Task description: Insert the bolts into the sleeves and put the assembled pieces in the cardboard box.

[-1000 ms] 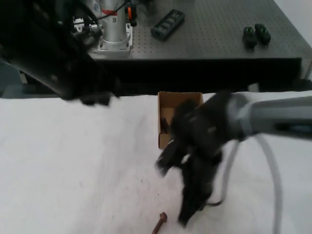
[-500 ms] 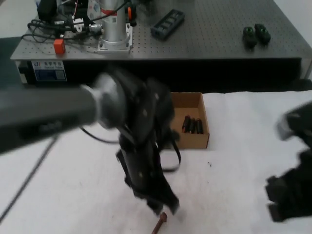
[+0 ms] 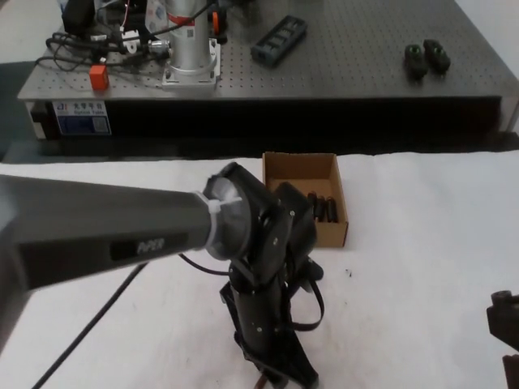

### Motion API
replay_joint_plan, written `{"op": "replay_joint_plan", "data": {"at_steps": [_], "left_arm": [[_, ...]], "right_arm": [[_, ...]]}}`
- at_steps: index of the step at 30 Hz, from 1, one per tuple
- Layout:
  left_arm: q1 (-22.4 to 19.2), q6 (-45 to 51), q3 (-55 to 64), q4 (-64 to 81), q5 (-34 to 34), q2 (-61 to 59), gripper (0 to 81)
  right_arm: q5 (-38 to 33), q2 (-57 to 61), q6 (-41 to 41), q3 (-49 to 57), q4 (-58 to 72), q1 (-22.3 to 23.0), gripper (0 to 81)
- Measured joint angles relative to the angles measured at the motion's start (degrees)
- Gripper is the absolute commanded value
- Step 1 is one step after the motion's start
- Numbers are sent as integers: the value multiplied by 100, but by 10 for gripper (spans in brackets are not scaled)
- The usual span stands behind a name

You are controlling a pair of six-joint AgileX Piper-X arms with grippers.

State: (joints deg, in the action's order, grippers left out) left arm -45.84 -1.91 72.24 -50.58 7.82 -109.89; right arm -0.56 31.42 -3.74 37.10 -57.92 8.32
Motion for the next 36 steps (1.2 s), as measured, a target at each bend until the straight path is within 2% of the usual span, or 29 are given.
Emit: {"op": "replay_joint_plan", "data": {"at_steps": [16, 18, 22, 31, 36], "left_arm": [[-3, 222, 0, -168, -26, -35, 288], [-3, 238, 0, -259, -26, -35, 234], [-3, 263, 0, -292, -65, -35, 11], [-3, 489, -27, 75, 21, 226, 6], [-3, 926, -49, 869, 21, 1527, 6]], "right_arm": [[0, 0, 0, 0, -70, 0, 9], [0, 0, 0, 0, -70, 0, 9], [0, 0, 0, 0, -70, 0, 9], [0, 0, 0, 0, -70, 0, 9], [-249, -228, 0, 0, -132, -15, 9]]}}
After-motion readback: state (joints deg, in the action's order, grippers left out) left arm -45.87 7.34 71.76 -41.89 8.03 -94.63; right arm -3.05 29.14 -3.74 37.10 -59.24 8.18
